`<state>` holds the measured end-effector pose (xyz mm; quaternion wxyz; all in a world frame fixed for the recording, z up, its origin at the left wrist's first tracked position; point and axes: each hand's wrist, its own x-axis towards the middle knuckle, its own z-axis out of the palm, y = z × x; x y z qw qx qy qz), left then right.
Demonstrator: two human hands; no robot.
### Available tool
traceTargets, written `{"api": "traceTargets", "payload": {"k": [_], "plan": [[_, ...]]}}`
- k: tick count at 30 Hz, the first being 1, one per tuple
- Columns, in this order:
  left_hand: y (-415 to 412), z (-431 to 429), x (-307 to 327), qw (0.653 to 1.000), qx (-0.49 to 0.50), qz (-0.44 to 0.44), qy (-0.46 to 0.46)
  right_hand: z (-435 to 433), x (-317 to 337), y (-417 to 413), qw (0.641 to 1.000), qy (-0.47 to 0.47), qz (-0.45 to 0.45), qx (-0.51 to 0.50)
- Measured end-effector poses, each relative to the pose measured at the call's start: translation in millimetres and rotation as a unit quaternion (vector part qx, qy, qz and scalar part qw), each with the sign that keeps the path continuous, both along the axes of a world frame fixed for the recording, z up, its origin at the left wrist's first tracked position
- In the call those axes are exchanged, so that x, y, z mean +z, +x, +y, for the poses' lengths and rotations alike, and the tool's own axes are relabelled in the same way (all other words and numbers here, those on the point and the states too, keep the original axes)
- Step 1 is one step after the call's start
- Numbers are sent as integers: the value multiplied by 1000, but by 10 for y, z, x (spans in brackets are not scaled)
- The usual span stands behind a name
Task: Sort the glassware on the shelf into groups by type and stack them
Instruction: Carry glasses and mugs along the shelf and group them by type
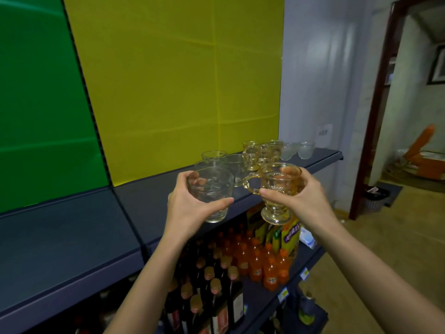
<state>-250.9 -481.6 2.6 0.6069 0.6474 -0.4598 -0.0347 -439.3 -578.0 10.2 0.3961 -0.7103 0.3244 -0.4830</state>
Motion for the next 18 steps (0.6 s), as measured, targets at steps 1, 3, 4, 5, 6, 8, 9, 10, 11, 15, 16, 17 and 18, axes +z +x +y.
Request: {"api": "traceTargets", "payload": {"k": [1,3,4,5,6,8,9,10,11,15,16,17,18], "plan": [[-12,-117,-19,1000,8,-4,0,-117,-16,-6,1000,-1,-4,3],[-23,-353,-48,1000,24,-8,0,-353,-25,-15,1000,1,-8,8],[-28,-466,-55,999,32,-7,-1,-471,-18,-15,1000,2,-8,12],[-35,-576,-69,999,40,-5,-2,-593,-18,-16,1000,2,-7,19],[-41,-677,-88,999,48,-1,-2,-710,-17,-15,1000,2,-5,28],[-37,-854,-122,998,68,2,-5,-935,-13,-5,999,-2,2,43],[-28,-929,-134,997,79,-1,-7,-1038,-11,2,999,-4,4,49],[-23,-991,-145,996,88,-4,-6,-1135,-14,5,999,-5,2,53],[-20,-1039,-154,995,96,-7,-4,-1227,-21,7,999,-3,-1,54],[-14,-1156,-177,992,124,-19,7,-1546,-43,8,998,2,-11,67],[-11,-1176,-183,991,132,-23,9,-1606,-42,6,997,2,-13,73],[-7,-1194,-191,990,140,-27,11,-1668,-41,5,997,1,-14,78],[0,-1214,-198,988,150,-31,14,-1724,-35,3,996,1,-14,83]]}}
